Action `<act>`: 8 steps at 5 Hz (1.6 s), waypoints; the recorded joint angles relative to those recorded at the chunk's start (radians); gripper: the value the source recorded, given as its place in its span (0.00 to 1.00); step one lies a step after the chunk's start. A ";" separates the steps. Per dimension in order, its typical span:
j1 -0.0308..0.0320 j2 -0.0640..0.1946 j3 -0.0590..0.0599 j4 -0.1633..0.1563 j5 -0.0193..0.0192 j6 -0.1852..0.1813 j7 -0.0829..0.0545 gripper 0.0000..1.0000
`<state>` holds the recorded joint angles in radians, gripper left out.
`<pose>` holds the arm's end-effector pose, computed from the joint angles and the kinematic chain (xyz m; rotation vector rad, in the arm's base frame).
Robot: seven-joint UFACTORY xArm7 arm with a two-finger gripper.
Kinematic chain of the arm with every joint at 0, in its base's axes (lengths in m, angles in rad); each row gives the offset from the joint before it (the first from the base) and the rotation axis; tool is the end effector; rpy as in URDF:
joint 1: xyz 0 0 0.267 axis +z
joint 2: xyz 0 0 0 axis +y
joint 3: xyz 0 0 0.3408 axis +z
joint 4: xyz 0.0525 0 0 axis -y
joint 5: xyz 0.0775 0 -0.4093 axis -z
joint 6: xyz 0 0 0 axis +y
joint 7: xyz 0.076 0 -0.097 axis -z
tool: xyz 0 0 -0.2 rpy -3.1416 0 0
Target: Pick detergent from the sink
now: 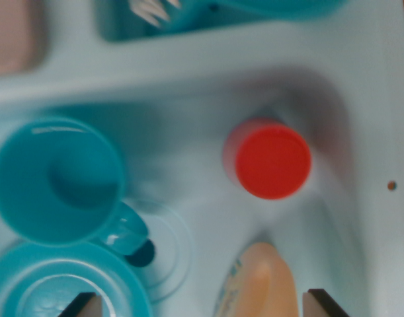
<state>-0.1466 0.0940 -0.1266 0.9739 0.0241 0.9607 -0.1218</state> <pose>0.4833 -0.1322 0.0985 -3.1057 0.2582 0.1200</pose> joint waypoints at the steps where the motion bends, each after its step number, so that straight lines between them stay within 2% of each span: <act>1: -0.0067 0.005 -0.007 -0.032 0.0002 -0.034 -0.007 0.00; 2: -0.0067 0.005 -0.007 -0.032 0.0002 -0.034 -0.007 0.00; 3: -0.0124 0.009 -0.013 -0.059 0.0003 -0.064 -0.013 0.00; 4: -0.0124 0.009 -0.013 -0.059 0.0003 -0.064 -0.013 0.00; 5: -0.0171 0.012 -0.018 -0.082 0.0004 -0.088 -0.018 0.00; 8: -0.0206 0.014 -0.022 -0.099 0.0005 -0.106 -0.022 0.00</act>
<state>-0.1672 0.1083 -0.1485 0.8748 0.0246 0.8547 -0.1439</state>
